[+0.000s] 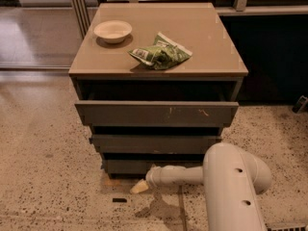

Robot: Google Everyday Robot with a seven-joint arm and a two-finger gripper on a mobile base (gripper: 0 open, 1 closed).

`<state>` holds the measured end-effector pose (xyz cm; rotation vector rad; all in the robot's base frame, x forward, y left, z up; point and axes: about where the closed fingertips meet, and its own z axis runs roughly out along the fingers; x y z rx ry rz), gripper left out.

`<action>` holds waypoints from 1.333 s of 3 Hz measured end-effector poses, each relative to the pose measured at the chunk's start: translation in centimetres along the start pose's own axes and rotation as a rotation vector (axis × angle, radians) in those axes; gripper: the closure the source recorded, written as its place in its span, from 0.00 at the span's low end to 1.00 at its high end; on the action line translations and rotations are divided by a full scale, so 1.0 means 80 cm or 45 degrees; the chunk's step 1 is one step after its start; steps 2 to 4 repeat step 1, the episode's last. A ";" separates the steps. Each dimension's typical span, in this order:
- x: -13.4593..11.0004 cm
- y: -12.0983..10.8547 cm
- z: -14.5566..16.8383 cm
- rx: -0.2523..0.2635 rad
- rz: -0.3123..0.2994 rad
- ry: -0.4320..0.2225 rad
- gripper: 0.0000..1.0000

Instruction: Close bottom drawer

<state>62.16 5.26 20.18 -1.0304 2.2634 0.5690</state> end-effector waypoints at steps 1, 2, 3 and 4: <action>0.000 0.000 0.000 0.000 0.000 0.000 0.00; 0.000 0.000 0.000 0.000 0.000 0.000 0.00; 0.000 0.000 0.000 0.000 0.000 0.000 0.00; 0.000 0.000 0.000 0.000 0.000 0.000 0.00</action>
Offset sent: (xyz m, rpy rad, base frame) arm 0.0000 0.0000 0.0000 0.0000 0.0000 0.0000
